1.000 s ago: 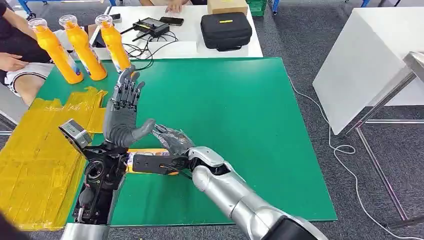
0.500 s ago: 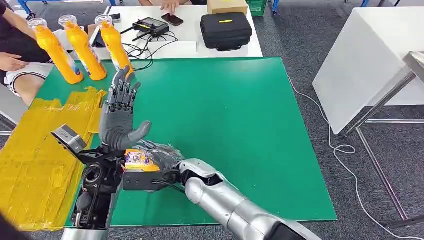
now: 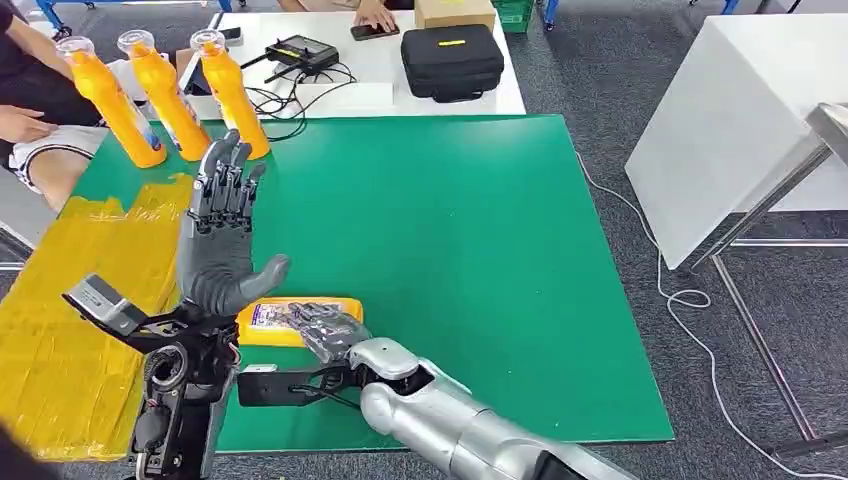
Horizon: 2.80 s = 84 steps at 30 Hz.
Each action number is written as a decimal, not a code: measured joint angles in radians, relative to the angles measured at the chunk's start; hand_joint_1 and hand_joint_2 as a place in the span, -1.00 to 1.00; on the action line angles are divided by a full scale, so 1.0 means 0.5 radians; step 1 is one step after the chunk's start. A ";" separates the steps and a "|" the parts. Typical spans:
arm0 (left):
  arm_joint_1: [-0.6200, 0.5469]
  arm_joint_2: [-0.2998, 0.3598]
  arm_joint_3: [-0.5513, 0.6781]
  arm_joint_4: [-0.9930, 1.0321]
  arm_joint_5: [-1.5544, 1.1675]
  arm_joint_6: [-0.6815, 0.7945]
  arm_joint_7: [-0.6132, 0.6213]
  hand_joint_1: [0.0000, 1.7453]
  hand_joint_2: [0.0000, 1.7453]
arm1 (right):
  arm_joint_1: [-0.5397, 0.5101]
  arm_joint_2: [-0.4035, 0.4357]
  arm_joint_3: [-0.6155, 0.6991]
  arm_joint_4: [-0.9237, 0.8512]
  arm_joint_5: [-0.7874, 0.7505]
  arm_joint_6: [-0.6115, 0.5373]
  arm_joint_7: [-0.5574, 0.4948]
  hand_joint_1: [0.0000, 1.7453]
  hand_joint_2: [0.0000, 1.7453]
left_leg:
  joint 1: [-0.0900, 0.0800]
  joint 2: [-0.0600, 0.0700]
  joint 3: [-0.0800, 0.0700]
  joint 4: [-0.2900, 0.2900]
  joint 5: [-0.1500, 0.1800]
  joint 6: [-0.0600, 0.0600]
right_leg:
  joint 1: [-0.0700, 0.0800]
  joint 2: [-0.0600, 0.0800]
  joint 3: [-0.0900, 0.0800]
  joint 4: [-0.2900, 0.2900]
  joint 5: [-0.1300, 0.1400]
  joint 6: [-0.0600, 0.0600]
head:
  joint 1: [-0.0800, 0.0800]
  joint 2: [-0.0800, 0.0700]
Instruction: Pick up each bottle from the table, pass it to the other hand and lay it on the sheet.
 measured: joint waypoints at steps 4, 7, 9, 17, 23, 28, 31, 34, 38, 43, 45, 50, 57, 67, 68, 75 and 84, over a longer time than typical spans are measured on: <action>0.019 -0.002 -0.005 -0.071 0.000 0.010 0.025 -1.00 1.00 | -0.018 0.002 0.072 0.025 0.076 0.008 0.132 -1.00 1.00 | 0.000 -0.001 0.000 0.000 0.000 0.000 | 0.000 0.000 0.001 0.000 0.000 0.000 | -0.001 0.000; 0.043 -0.002 -0.005 -0.121 0.000 0.013 0.034 -1.00 1.00 | -0.029 0.002 0.106 0.050 0.130 -0.008 0.199 -1.00 1.00 | 0.000 -0.002 0.000 0.000 0.000 0.000 | 0.000 -0.001 0.001 0.000 0.000 0.000 | 0.001 0.000; 0.052 -0.002 -0.005 -0.140 0.000 0.017 0.040 -1.00 1.00 | -0.034 0.002 0.125 0.061 0.143 -0.008 0.213 -1.00 1.00 | 0.000 -0.002 0.000 0.000 0.000 0.000 | 0.000 -0.001 0.001 0.000 0.000 0.000 | 0.001 0.000; 0.065 -0.002 -0.010 -0.165 -0.021 0.030 0.052 -1.00 1.00 | -0.039 -0.004 0.159 0.091 0.225 -0.021 0.275 -1.00 1.00 | 0.000 -0.002 0.001 0.000 0.000 0.000 | 0.000 -0.001 0.002 0.000 0.000 0.000 | 0.001 0.000; 0.064 -0.002 -0.037 -0.165 -0.037 0.034 0.073 -1.00 1.00 | -0.039 -0.014 0.170 0.101 0.248 -0.032 0.297 -1.00 1.00 | 0.000 -0.001 0.002 0.000 0.000 0.000 | 0.000 -0.001 0.002 0.000 0.000 0.000 | 0.001 0.000; 0.060 -0.002 -0.042 -0.165 -0.039 0.047 0.080 -1.00 1.00 | -0.055 -0.016 0.169 0.103 0.235 0.053 0.336 -1.00 1.00 | 0.000 -0.001 0.005 0.000 0.000 0.000 | 0.000 0.000 0.004 -0.001 0.000 0.000 | 0.001 0.000; 0.060 -0.002 -0.043 -0.165 -0.040 0.052 0.081 -1.00 1.00 | -0.064 -0.017 0.151 0.102 0.230 0.098 0.357 -1.00 1.00 | 0.000 -0.002 0.008 0.000 0.000 0.000 | 0.000 -0.001 0.008 -0.001 0.000 0.000 | 0.000 0.000; 0.060 -0.002 -0.043 -0.165 -0.039 0.053 0.081 -1.00 1.00 | -0.065 -0.018 0.139 0.103 0.230 0.109 0.363 -1.00 1.00 | 0.000 -0.001 0.010 0.000 0.000 0.000 | 0.000 0.000 0.010 -0.001 0.000 0.000 | 0.001 0.000; 0.060 -0.002 -0.043 -0.165 -0.039 0.059 0.083 -1.00 1.00 | -0.067 -0.027 0.125 0.102 0.237 0.137 0.403 -1.00 1.00 | -0.001 -0.002 0.013 0.000 0.000 0.000 | 0.000 -0.001 0.014 -0.001 0.000 0.000 | 0.001 0.000; 0.060 -0.002 -0.043 -0.165 -0.039 0.063 0.084 -1.00 1.00 | -0.070 -0.037 0.120 0.102 0.237 0.144 0.413 -1.00 1.00 | -0.001 -0.002 0.020 0.000 0.000 0.000 | 0.000 -0.001 0.020 -0.002 0.000 0.000 | 0.001 0.000; 0.060 -0.002 -0.043 -0.165 -0.040 0.066 0.089 -1.00 1.00 | -0.070 -0.039 0.114 0.102 0.241 0.154 0.424 -1.00 1.00 | -0.001 -0.001 0.021 0.000 0.000 0.000 | 0.000 -0.001 0.021 -0.002 0.000 0.000 | 0.000 0.000; 0.061 0.000 -0.042 -0.165 -0.039 0.073 0.111 -1.00 1.00 | -0.061 -0.068 0.083 0.102 0.245 0.146 0.436 -1.00 1.00 | -0.001 -0.002 0.024 0.000 0.000 0.001 | 0.000 -0.001 0.024 -0.002 0.000 0.000 | 0.000 0.000; 0.063 0.004 -0.037 -0.165 -0.039 0.076 0.111 -1.00 1.00 | -0.057 -0.095 0.062 0.101 0.246 0.139 0.436 -1.00 1.00 | -0.001 -0.002 0.030 -0.001 -0.001 0.001 | 0.000 -0.002 0.030 -0.002 0.000 0.000 | 0.000 0.000; 0.106 0.018 0.010 -0.166 -0.040 0.092 0.114 -1.00 1.00 | 0.028 -0.162 0.014 0.079 0.334 0.048 0.411 -1.00 1.00 | -0.001 -0.002 0.034 -0.001 -0.001 0.001 | 0.000 -0.002 0.036 -0.003 -0.001 0.000 | 0.000 0.000; 0.118 0.019 0.019 -0.169 -0.040 0.095 0.114 -1.00 1.00 | 0.038 -0.166 0.004 0.075 0.340 0.034 0.402 -1.00 1.00 | -0.001 -0.002 0.035 -0.001 -0.001 0.001 | 0.000 -0.002 0.036 -0.003 -0.001 0.000 | 0.001 0.000; 0.210 0.023 0.082 -0.221 -0.042 0.118 0.111 -1.00 1.00 | 0.133 -0.193 -0.063 0.028 0.398 -0.072 0.314 -1.00 1.00 | -0.002 -0.001 0.036 -0.001 -0.003 0.000 | 0.000 -0.002 0.037 -0.003 -0.001 0.000 | 0.000 0.000; 0.323 0.023 0.175 -0.302 -0.072 0.130 0.110 -1.00 1.00 | 0.308 -0.235 -0.129 -0.110 0.677 -0.234 0.325 -1.00 1.00 | -0.001 -0.002 0.035 -0.002 -0.004 0.002 | 0.000 -0.002 0.037 -0.003 -0.002 0.000 | 0.000 0.000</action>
